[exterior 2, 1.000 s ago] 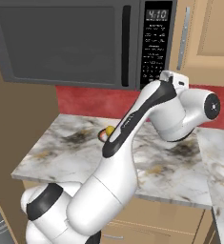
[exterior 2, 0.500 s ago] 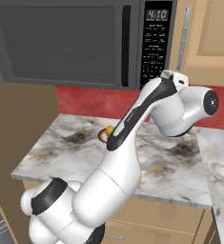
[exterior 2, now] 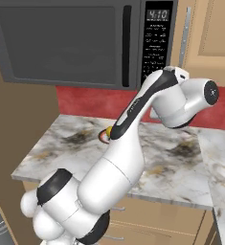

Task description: Remove the pear from the bowl and place it on the small plate. Then place the bowl with only the steak in the microwave, close the door, and press the start button to microwave the steak.

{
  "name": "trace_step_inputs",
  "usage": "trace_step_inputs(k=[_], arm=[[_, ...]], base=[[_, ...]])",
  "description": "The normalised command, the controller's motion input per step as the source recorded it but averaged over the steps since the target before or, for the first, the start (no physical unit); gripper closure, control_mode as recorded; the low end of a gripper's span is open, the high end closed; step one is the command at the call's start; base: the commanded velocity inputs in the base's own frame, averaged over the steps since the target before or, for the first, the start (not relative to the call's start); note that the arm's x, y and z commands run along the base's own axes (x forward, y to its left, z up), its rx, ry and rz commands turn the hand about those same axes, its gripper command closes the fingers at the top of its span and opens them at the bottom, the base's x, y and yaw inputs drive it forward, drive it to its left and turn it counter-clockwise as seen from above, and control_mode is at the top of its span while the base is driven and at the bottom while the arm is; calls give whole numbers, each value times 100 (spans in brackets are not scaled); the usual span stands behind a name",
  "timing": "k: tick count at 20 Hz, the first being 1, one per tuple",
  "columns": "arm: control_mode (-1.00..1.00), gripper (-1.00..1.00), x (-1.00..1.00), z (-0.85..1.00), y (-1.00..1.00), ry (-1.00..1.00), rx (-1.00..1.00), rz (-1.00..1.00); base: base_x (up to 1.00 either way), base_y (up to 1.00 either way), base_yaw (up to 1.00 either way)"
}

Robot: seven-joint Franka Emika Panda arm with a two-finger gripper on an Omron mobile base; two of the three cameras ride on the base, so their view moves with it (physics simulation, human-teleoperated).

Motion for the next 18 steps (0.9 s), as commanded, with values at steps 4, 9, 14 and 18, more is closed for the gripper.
trace_step_inputs(k=[4,9,14,18], arm=[[-100,-100,13,0,-30,4,5,0],[-100,-100,33,0,-11,8,4,0],[-100,-100,39,0,-1,7,3,0],[-100,-100,42,0,0,8,4,0]], base=[[0,0,0],[0,0,0],[0,0,0],[0,0,0]])
